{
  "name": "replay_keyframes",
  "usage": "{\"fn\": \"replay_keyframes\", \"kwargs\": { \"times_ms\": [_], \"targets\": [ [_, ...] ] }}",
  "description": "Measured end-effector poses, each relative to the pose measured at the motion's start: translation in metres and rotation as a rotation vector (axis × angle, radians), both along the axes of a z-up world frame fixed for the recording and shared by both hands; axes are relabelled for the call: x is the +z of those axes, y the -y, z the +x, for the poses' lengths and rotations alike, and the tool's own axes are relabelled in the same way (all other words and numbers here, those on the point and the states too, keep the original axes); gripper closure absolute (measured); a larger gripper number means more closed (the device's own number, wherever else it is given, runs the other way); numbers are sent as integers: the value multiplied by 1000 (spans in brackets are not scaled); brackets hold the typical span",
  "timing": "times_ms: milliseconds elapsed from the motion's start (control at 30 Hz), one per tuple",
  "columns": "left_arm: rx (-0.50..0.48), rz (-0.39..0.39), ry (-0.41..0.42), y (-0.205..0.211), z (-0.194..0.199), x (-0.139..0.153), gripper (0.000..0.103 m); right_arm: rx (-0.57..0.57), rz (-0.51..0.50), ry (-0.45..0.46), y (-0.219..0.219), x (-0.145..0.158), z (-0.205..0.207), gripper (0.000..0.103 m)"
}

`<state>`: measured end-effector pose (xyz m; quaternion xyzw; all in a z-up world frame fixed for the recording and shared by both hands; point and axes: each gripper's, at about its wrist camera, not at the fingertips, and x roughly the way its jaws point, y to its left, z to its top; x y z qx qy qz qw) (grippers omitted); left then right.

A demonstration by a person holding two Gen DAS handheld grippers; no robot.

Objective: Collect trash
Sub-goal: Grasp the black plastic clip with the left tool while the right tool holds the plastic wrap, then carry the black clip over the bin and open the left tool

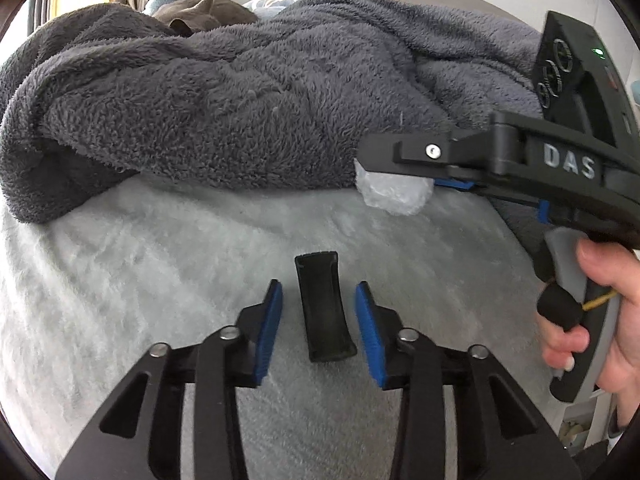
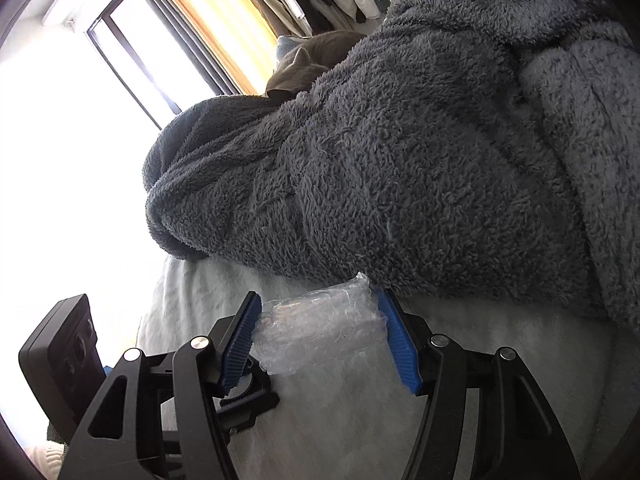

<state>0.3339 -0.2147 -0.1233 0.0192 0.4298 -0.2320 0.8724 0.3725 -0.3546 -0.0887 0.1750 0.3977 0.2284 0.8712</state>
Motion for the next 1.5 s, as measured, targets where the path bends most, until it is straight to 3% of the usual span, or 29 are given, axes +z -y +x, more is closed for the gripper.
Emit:
{"fn": "replay_keyframes", "kwargs": {
  "times_ms": [133, 567, 1000, 1500],
  "targets": [
    [-2, 2, -11, 6, 6, -2, 81, 2, -9, 10, 1, 3, -6, 41],
    [-35, -8, -3, -6, -30, 14, 81, -28, -21, 43, -13, 25, -40, 41],
    [43, 21, 90, -80, -101, 38, 81, -38, -100, 83, -59, 47, -99, 41],
    [127, 50, 96, -158, -163, 37, 81, 21, -163, 94, -137, 51, -173, 41]
  ]
}}
